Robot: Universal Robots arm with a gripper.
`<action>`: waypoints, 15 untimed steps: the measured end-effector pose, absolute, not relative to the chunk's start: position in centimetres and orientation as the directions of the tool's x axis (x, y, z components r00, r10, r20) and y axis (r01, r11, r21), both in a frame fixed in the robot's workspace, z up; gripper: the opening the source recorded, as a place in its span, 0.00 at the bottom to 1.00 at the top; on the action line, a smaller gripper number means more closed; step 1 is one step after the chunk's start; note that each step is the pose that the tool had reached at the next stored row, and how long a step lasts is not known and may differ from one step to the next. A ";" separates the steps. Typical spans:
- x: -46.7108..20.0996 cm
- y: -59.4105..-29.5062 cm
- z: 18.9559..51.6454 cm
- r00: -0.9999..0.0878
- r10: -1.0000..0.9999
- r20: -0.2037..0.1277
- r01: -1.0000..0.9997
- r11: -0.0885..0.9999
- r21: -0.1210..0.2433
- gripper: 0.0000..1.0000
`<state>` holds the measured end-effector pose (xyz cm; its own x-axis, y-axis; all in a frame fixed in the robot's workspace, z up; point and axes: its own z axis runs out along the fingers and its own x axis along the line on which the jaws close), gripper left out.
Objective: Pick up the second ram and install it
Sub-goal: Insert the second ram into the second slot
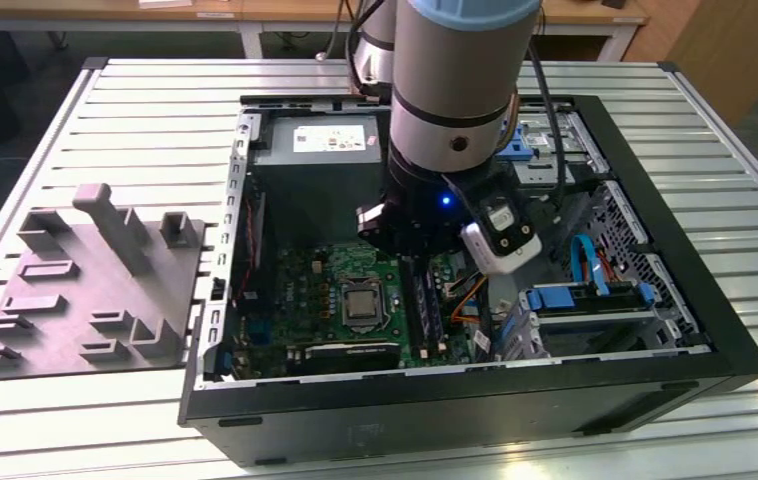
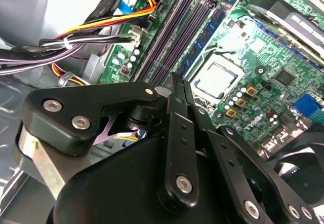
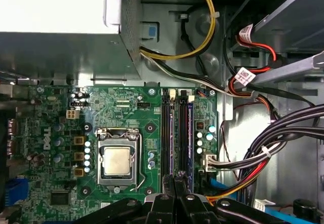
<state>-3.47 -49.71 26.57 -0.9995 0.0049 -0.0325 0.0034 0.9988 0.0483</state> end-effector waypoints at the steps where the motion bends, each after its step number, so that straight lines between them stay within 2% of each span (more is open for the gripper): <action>1: -3.5 -49.7 26.5 -0.999 0.005 -0.033 0.003 0.999 0.048 0.11; 15: -3.5 -49.7 25.6 -0.999 0.037 -0.035 0.036 0.998 0.048 0.11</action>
